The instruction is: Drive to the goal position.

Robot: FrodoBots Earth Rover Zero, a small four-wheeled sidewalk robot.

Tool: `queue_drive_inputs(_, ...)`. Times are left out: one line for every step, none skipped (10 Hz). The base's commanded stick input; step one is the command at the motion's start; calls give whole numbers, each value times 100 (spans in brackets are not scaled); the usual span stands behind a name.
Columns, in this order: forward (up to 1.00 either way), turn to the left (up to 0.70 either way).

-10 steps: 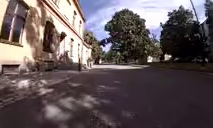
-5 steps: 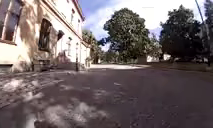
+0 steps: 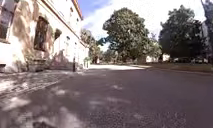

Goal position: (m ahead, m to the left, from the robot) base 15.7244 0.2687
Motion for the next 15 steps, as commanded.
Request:
queue_drive_inputs(70,0)
queue_drive_inputs(70,0)
queue_drive_inputs(70,0)
queue_drive_inputs(70,0)
queue_drive_inputs(70,0)
queue_drive_inputs(70,0)
queue_drive_inputs(70,0)
queue_drive_inputs(70,0)
queue_drive_inputs(70,0)
queue_drive_inputs(70,0)
queue_drive_inputs(70,0)
queue_drive_inputs(70,0)
queue_drive_inputs(70,0)
queue_drive_inputs(70,0)
queue_drive_inputs(70,0)
